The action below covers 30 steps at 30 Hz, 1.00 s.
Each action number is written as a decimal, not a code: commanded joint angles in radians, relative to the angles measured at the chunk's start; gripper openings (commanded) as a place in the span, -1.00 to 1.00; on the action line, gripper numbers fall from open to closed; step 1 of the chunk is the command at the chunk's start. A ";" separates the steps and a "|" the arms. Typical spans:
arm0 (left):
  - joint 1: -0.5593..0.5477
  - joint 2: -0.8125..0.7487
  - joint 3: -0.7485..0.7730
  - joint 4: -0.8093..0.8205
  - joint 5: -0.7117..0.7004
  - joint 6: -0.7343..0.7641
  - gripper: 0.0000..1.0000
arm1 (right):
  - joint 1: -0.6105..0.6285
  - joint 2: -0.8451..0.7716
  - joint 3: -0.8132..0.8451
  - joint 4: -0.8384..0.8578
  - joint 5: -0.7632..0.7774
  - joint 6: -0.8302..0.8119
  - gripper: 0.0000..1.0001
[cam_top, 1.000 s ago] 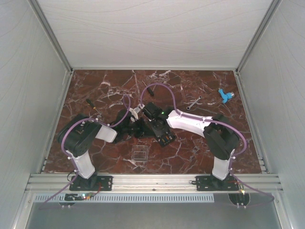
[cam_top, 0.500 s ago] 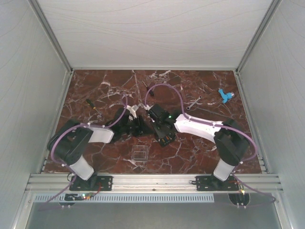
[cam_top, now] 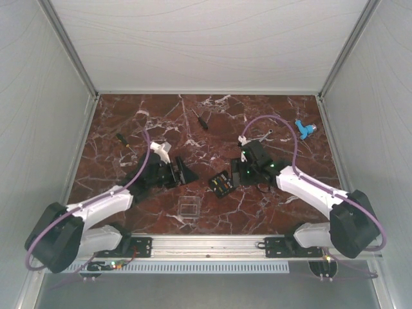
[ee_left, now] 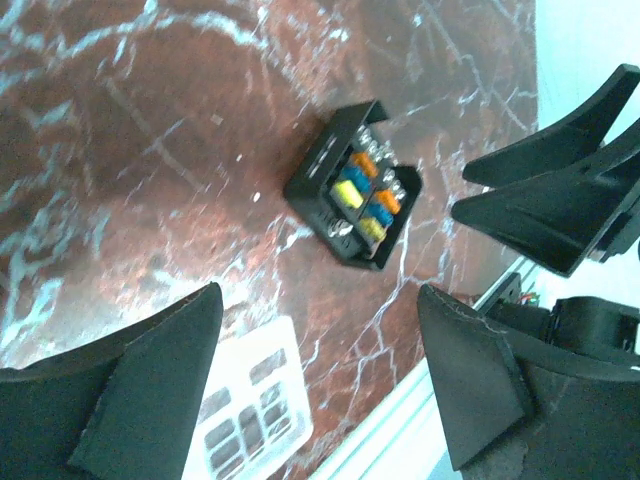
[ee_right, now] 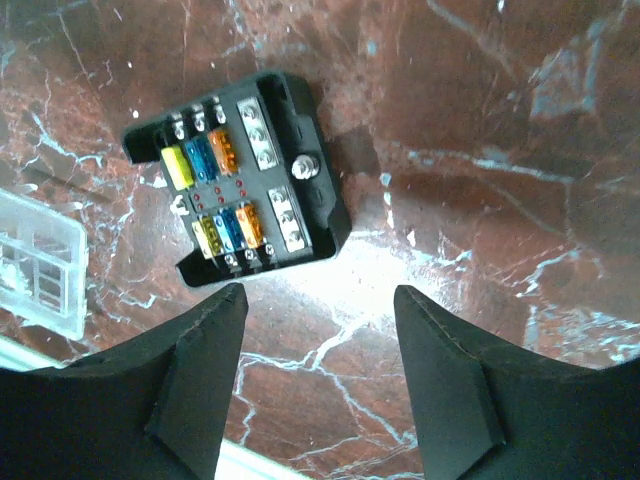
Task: Snap on the fuse box
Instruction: Install the fuse at the fuse box base, then adjust the fuse box base at the center of the board.
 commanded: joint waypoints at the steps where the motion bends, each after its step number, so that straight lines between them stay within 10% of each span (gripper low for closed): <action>1: -0.007 -0.111 -0.068 -0.083 -0.021 -0.020 0.60 | -0.039 -0.073 -0.084 0.112 -0.144 0.076 0.20; 15: 0.023 -0.304 -0.228 -0.147 0.019 -0.086 0.70 | -0.067 0.081 -0.193 0.475 -0.354 0.222 0.33; 30: 0.107 -0.198 -0.318 0.054 0.220 -0.150 0.08 | -0.057 0.332 0.002 0.569 -0.453 0.192 0.38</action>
